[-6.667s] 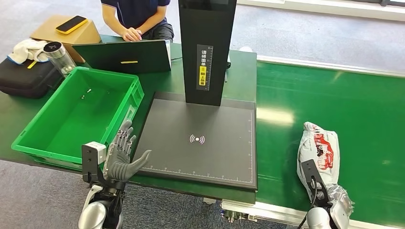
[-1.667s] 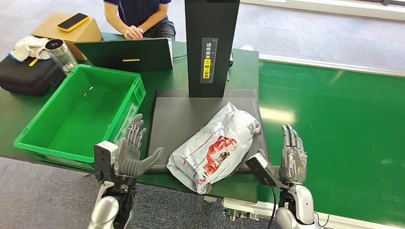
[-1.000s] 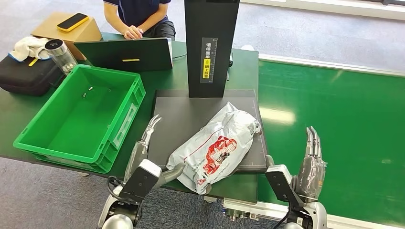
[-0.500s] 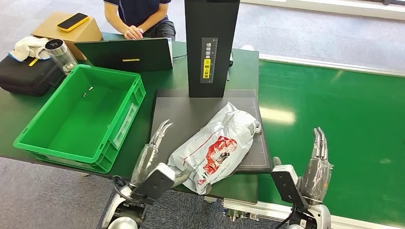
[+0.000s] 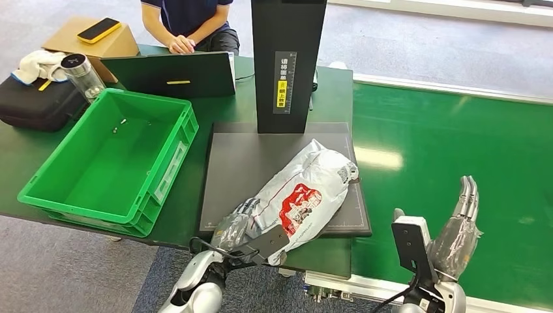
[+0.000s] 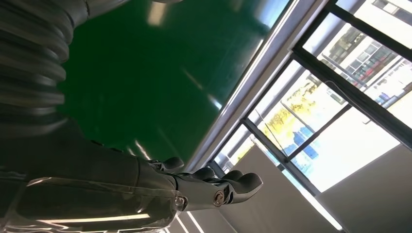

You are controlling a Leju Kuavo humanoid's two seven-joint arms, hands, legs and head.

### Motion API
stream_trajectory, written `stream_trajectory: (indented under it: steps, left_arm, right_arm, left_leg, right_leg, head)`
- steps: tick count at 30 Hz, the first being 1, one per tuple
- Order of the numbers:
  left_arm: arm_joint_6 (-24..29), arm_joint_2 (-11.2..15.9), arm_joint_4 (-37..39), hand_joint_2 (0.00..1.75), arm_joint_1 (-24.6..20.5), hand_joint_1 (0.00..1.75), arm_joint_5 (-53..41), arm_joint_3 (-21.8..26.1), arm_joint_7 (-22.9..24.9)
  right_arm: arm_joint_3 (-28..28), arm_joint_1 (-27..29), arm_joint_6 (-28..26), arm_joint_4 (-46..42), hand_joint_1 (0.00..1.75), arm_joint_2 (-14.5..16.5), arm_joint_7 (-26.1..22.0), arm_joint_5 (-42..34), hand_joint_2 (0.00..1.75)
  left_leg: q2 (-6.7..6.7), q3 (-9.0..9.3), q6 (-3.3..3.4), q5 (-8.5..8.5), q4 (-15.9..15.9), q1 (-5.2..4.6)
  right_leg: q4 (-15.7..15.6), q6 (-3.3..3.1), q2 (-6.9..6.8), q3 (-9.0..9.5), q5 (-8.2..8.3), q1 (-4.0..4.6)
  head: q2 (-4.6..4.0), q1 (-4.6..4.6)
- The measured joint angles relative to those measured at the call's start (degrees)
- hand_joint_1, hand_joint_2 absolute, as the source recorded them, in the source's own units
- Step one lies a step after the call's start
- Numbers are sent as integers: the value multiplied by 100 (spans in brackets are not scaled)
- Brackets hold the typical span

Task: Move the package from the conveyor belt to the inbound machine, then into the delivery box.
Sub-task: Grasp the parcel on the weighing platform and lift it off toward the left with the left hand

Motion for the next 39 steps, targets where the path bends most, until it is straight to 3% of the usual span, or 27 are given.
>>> stream_trajectory:
  steps: [12, 13, 16, 17, 24, 32, 39]
  left_arm:
    - [-227, -394, 1411, 175, -839, 0, -353, -99, 405]
    - [-236, -427, 1518, 175, -907, 24, -368, -100, 427]
    - [-198, -512, 1799, 175, -1078, 155, -424, -108, 531]
    - [-139, -533, 1874, 175, -1112, 175, -435, -108, 563]
    - [437, -588, 2011, 175, -1168, 175, -416, -38, 510]
    - [743, -606, 1976, 175, -1165, 175, -406, 195, 265]
    - [1012, -606, 1933, 175, -1109, 175, -361, 348, 79]
  right_arm:
    - [-197, -17, 15, -8, 0, 331, 12, 153, 175]
    - [-202, -18, 15, -8, 0, 354, 18, 174, 175]
    - [-209, -19, 35, -11, 0, 419, 57, 237, 175]
    - [-212, -18, 45, -14, 0, 439, 74, 263, 175]
    - [-320, 0, 155, -67, 0, 572, 78, 389, 175]
    - [-361, 0, 242, -109, 0, 633, 73, 421, 175]
    - [-427, 28, 257, -128, 0, 662, 79, 429, 175]
  left_leg:
    - [-18, 74, 5, -12, -4, -1]
    - [-19, 85, 5, -13, -5, -1]
    - [-21, 107, 5, -13, -6, -1]
    - [-20, 112, 4, -13, -7, -1]
    - [-18, 122, 4, -7, -7, -1]
    - [-4, 129, 1, -9, -7, -1]
    - [-3, 127, -14, -22, -7, -1]
  right_leg:
    - [-2, -2, -15, 84, -30, -1]
    - [-2, -10, -18, 95, -38, -1]
    - [-2, -27, -25, 118, -52, -1]
    - [-2, -28, -26, 122, -50, -1]
    - [-2, -25, -24, 130, -39, -1]
    - [-2, 11, -11, 131, -13, 0]
    - [-2, -1, -5, 126, -22, 0]
  head:
    - [1, -1]
    - [1, -1]
    - [0, 0]
    - [0, 0]
    - [1, 0]
    - [1, 1]
    - [0, 0]
